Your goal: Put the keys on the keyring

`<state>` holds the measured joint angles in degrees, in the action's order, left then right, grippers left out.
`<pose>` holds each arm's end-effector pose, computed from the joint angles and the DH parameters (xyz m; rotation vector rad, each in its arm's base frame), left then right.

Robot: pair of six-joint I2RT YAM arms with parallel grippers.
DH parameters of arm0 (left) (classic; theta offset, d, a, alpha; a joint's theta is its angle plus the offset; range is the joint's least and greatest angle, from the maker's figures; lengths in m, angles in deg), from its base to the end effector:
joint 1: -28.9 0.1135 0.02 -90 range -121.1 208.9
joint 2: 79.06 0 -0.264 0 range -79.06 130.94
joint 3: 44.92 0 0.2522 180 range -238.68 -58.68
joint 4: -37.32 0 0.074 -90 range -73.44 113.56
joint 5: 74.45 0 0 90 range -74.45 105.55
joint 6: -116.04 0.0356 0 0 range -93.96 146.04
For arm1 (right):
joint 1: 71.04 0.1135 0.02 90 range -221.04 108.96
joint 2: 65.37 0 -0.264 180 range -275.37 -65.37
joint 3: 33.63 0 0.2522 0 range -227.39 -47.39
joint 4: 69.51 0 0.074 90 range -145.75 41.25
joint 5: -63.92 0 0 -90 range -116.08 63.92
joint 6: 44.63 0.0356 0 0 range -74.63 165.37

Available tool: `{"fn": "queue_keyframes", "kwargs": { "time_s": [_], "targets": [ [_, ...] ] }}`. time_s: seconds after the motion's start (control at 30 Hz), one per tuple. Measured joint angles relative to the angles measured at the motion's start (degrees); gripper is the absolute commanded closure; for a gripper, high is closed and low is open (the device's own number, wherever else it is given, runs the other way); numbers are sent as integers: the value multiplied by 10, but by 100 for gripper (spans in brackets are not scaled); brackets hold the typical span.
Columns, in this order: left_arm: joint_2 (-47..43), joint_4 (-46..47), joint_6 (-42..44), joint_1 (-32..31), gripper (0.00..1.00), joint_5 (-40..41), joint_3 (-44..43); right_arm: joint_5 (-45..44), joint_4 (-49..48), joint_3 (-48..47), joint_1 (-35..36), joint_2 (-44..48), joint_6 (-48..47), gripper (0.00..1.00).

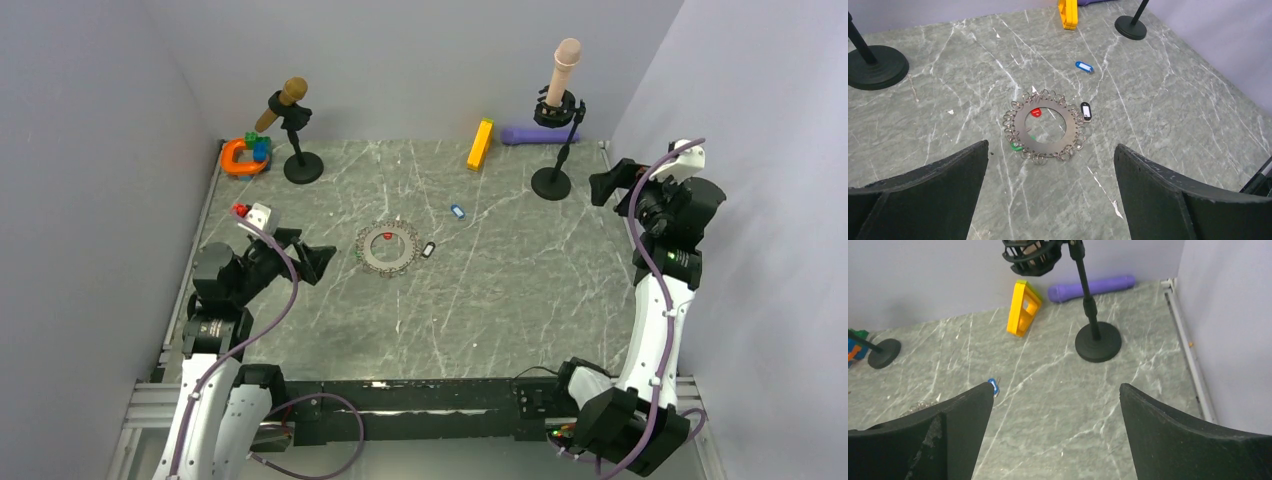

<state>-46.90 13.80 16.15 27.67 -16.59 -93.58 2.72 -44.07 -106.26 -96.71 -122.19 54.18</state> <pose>0.1412 -0.0220 0.3129 0.2963 1.6867 -0.6180 0.2074 -0.0807 0.3856 0.1503 1.7163 0.2191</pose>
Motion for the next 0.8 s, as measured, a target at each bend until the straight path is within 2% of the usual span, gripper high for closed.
{"fn": "queue_keyframes", "kwargs": {
  "time_s": [0.2,0.4,0.5,0.63,0.8],
  "targets": [
    [-1,-7,-1,0,1,5,0,42,36,0,0,-5,5,0],
    [27,-9,-6,0,1,5,0,203,42,8,1,-8,-55,0],
    [52,-8,-18,0,1,1,0,278,55,10,16,-23,-96,0],
    [99,-11,-35,-4,1,0,-3,320,80,15,52,-48,-143,0],
    [177,-44,-39,-59,1,41,-40,350,56,72,74,-45,-151,0]
  ]
}}
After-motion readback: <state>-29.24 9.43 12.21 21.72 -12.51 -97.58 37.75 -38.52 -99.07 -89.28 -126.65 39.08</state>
